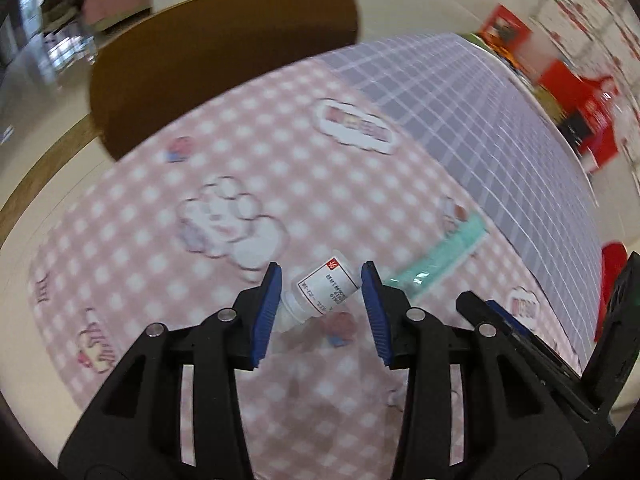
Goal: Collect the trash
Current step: 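Grasp the small white bottle with the left gripper while the right grasps the teal tube, then carry the white bottle and teal tube over the blue bucket with both grippers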
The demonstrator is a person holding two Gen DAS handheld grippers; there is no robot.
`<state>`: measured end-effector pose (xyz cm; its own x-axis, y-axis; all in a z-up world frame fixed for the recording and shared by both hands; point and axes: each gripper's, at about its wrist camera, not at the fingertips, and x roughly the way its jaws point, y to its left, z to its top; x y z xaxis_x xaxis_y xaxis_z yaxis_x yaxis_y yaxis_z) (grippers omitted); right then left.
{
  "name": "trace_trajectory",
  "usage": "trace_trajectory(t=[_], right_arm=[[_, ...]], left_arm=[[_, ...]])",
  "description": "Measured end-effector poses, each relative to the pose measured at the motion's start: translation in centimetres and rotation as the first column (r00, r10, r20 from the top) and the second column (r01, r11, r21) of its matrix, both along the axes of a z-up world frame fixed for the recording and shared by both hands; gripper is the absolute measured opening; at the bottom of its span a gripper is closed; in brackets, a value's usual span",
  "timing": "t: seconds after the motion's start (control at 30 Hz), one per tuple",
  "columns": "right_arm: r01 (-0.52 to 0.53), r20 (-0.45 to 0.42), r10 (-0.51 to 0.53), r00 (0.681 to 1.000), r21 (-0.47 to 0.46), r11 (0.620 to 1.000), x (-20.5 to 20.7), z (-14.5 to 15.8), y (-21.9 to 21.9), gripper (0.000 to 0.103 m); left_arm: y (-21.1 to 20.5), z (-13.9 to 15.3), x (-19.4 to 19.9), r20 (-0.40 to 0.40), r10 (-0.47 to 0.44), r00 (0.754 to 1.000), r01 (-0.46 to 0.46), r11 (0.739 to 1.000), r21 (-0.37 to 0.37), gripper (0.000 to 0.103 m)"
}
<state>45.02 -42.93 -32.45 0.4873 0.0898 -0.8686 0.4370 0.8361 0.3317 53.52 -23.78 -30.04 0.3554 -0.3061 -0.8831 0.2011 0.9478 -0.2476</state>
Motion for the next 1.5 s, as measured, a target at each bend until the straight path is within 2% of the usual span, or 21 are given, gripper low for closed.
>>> trace_trajectory(t=[0.13, 0.27, 0.43, 0.57, 0.6, 0.73, 0.8, 0.97, 1.1, 1.33, 1.5], right_arm=[[0.018, 0.001, -0.018, 1.0, -0.079, 0.997, 2.4, -0.1, 1.8, 0.062], [0.023, -0.039, -0.029, 0.999, -0.158, 0.987, 4.2, -1.0, 3.0, 0.062], [0.007, -0.065, -0.024, 0.998, -0.241, 0.971, 5.1, -1.9, 3.9, 0.064], [-0.033, -0.064, 0.017, 0.998, -0.245, 0.969, 5.0, -1.9, 3.7, 0.061], [-0.037, -0.066, 0.022, 0.998, -0.246, 0.968, 4.9, -1.9, 3.5, 0.055], [-0.026, -0.066, 0.012, 0.998, -0.218, 0.976, 3.9, -1.6, 1.9, 0.028], [-0.029, -0.058, 0.02, 0.998, -0.163, 0.986, 3.7, -1.5, 1.0, 0.027], [-0.051, -0.062, 0.043, 0.997, -0.131, 0.99, 3.4, -1.4, 0.9, 0.027], [-0.06, -0.053, 0.057, 0.997, -0.058, 0.997, 1.3, -1.0, 0.7, 0.026], [-0.136, -0.025, 0.136, 0.99, -0.022, 0.99, -1.4, 0.9, 2.9, 0.026], [-0.208, -0.002, 0.208, 0.978, 0.01, 0.978, -2.5, 2.7, 6.2, 0.026]], left_arm=[[2.1, -0.3, 0.6, -0.016, 0.059, 0.998, -0.059, 0.998, 0.013, 0.041], [3.2, -0.3, 0.9, -0.02, 0.104, 0.994, -0.103, 0.994, 0.047, 0.041], [3.3, -0.2, 1.0, -0.01, 0.112, 0.994, -0.11, 0.99, 0.085, 0.041], [3.6, -0.4, 0.8, -0.032, 0.119, 0.992, -0.115, 0.988, 0.1, 0.041], [3.7, -0.4, 0.7, -0.037, 0.121, 0.992, -0.117, 0.988, 0.1, 0.041], [3.9, -0.4, 0.3, -0.054, 0.126, 0.99, -0.121, 0.988, 0.096, 0.041], [3.8, -0.4, 0.1, -0.06, 0.122, 0.991, -0.117, 0.989, 0.094, 0.041], [3.5, -0.1, -0.8, -0.062, 0.106, 0.992, -0.101, 0.991, 0.091, 0.041], [3.7, 0.2, -1.4, -0.062, 0.105, 0.993, -0.099, 0.991, 0.09, 0.041], [5.4, 0.8, -2.9, -0.065, 0.132, 0.989, -0.128, 0.99, 0.058, 0.041], [7.7, 1.7, -4.7, -0.059, 0.144, 0.988, -0.142, 0.989, 0.04, 0.041]])
